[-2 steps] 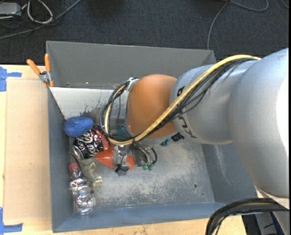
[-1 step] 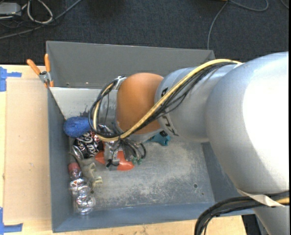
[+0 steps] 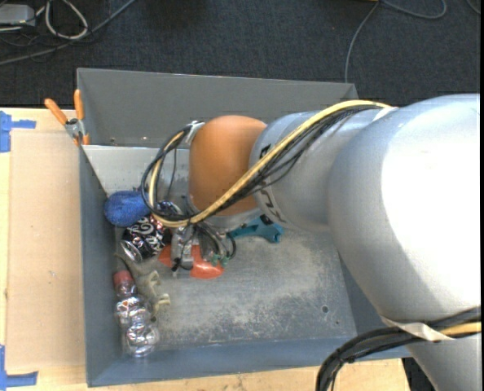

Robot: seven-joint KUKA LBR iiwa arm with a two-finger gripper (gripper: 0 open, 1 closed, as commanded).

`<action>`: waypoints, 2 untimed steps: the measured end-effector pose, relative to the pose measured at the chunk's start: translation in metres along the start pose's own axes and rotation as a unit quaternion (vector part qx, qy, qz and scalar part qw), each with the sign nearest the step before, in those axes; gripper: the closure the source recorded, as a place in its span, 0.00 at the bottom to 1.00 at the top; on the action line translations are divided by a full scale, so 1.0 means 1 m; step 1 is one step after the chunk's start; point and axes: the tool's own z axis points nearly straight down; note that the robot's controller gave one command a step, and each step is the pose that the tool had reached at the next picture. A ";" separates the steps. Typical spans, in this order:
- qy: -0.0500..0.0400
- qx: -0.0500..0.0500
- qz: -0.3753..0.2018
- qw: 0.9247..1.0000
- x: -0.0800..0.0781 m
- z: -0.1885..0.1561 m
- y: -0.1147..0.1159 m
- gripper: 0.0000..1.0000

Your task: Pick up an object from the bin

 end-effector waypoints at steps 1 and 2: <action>0.000 0.001 -0.020 1.000 0.006 -0.003 0.002 0.00; 0.000 0.001 -0.020 1.000 0.006 -0.003 0.002 0.00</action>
Offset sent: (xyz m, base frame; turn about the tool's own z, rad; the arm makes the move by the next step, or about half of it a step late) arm 0.0000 0.0000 0.0000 0.0000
